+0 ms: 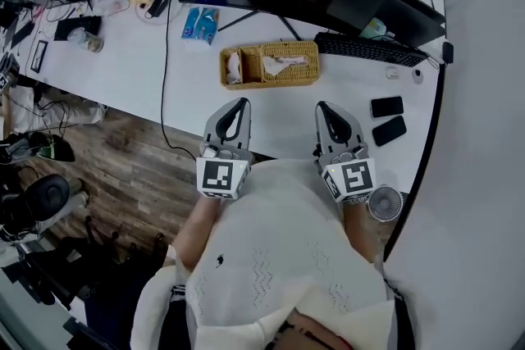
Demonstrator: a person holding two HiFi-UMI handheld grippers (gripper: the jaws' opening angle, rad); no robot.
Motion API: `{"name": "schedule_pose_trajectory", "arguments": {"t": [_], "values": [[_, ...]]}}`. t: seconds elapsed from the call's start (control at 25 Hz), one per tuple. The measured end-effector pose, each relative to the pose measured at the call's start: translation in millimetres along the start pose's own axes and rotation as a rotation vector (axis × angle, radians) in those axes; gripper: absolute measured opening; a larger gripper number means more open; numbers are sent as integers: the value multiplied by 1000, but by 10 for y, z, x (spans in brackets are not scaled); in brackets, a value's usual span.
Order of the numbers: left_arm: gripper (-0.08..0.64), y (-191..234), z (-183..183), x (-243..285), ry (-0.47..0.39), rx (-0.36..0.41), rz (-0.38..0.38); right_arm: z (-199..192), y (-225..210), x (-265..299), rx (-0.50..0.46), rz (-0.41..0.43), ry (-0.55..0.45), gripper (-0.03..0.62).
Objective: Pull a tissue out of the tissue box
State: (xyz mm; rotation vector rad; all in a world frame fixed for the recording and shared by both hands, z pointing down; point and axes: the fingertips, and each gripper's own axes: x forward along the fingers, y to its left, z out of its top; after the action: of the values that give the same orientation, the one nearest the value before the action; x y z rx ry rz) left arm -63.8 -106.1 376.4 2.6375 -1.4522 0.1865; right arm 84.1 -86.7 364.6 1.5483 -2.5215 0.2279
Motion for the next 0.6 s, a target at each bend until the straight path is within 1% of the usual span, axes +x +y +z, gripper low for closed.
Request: {"name": "schedule_pose_trajectory", "arguments": {"t": [0.32, 0.6], "values": [[15, -39, -230, 373, 67, 9, -19, -140, -159, -6, 14, -9, 40, 2], [17, -111, -457, 678, 131, 31, -60, -292, -197, 47, 19, 1, 78, 2]]}}
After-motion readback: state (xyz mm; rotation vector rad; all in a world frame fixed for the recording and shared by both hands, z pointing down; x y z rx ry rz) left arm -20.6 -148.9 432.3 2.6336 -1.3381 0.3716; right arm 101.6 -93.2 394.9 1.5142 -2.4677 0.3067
